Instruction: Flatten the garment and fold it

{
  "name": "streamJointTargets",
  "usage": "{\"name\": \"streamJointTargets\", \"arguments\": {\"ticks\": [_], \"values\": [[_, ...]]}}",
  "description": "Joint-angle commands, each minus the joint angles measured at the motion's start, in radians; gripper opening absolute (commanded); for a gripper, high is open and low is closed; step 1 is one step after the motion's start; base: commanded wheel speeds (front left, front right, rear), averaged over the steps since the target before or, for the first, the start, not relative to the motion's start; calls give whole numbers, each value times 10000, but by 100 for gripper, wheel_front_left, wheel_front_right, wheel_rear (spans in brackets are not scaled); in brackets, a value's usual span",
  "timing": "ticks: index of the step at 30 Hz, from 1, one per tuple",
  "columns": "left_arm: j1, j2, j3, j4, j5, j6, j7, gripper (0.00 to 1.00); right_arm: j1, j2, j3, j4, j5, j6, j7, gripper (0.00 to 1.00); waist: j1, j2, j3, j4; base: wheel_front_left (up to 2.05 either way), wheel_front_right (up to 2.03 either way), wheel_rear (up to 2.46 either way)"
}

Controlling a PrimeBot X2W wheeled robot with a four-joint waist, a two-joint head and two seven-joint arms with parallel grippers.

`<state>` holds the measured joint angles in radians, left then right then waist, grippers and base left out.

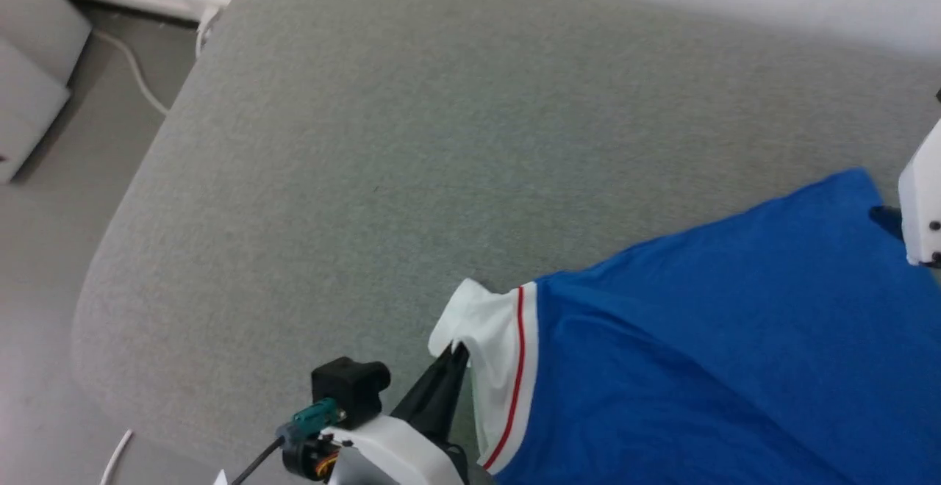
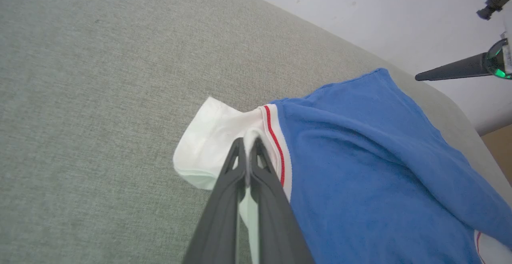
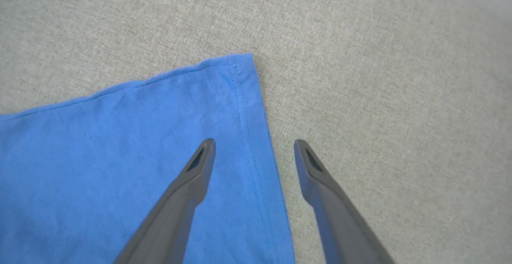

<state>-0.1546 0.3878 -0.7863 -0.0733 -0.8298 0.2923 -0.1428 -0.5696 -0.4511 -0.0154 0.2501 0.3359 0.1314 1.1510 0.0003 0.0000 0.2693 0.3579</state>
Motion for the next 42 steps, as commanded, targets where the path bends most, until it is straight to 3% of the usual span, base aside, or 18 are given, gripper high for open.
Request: {"name": "streamJointTargets", "arguments": {"ticks": [1, 14, 15, 16, 23, 30, 38, 42], "values": [[-188, -120, -91, 39, 103, -87, -63, 0, -303, -92, 160, 355, -180, -7, -78, 100, -3, 0, 771, 806, 0, 0, 0], [-361, -463, -287, 455, 129, -219, -193, 0, -294, -588, 1658, 2652, -448, -7, -248, 98, -3, 0, 1059, 1255, 0, 0, 0], [-363, -455, -281, 470, 124, -222, -200, 0, -219, -611, 1790, 2737, -390, -7, -217, 37, -3, 0, 1061, 1250, 0, 0, 0], [-366, -448, -273, 485, 119, -222, -207, 0, -168, -632, 1911, 2780, -313, -7, -236, 0, -3, 0, 1059, 1238, 0, 0, 0], [-385, -272, -154, 550, 127, -169, -257, 0, -366, -900, 2536, 2701, -27, -7, -1496, 0, -3, 0, 570, 835, 0, 0, 0], [-325, 240, 291, 250, 115, 98, -346, 0, -790, -869, 2669, 2251, 933, -7, -3375, 0, -3, 0, -580, -46, 0, 0, 0], [-299, 1149, 1175, -781, 337, 643, -627, 0, -793, -1435, 2844, 870, 1540, -7, -4981, 0, -3, 0, -1682, -1133, 0, 0, 0], [-697, 1766, 1801, -1925, 801, 922, -800, 0, -357, -1926, 2626, -609, 1849, -7, -5862, 0, -3, 0, -2205, -1698, 0, 0, 0]]}}
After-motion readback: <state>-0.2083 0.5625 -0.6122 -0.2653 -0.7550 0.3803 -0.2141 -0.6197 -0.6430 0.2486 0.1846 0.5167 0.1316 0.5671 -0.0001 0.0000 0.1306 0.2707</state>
